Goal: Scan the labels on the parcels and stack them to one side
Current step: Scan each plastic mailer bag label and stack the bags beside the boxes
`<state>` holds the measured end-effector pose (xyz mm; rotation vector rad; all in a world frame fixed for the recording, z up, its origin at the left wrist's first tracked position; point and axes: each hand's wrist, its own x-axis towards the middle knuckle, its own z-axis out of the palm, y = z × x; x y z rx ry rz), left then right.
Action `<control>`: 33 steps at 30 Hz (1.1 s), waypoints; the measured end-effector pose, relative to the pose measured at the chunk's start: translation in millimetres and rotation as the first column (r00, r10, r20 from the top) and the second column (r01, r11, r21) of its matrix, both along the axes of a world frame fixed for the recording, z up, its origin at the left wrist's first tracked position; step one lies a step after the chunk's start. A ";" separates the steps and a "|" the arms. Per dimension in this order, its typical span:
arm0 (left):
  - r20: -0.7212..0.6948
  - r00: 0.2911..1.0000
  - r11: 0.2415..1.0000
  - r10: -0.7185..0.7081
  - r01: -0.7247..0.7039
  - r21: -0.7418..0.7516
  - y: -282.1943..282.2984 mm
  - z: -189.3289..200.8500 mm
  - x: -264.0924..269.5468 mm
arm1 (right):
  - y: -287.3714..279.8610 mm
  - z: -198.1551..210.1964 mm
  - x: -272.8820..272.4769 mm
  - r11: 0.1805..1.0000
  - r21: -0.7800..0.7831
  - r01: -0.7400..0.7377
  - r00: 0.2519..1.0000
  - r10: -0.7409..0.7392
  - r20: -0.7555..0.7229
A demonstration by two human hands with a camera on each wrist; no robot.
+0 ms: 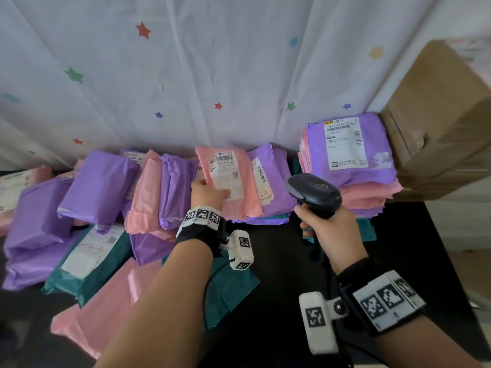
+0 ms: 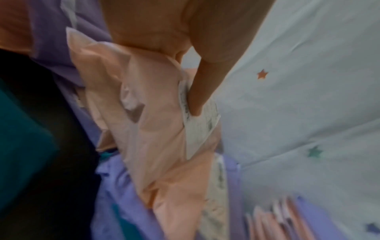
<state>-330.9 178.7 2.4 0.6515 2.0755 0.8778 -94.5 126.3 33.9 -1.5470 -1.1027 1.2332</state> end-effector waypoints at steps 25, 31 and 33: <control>0.055 0.965 0.886 -0.255 0.210 0.414 -48.4 62.0 53.9 | -40.8 66.7 0.1 0.986 0.146 -0.078 0.997 0.075 0.025; -0.040 0.964 0.883 -0.263 0.258 0.393 -52.0 64.5 57.2 | -46.3 69.2 1.0 0.986 0.155 -0.060 0.998 0.056 0.032; -0.036 0.963 0.886 -0.266 0.259 0.386 -53.0 64.3 57.4 | -47.2 69.5 1.2 0.986 0.159 -0.054 0.998 0.050 0.027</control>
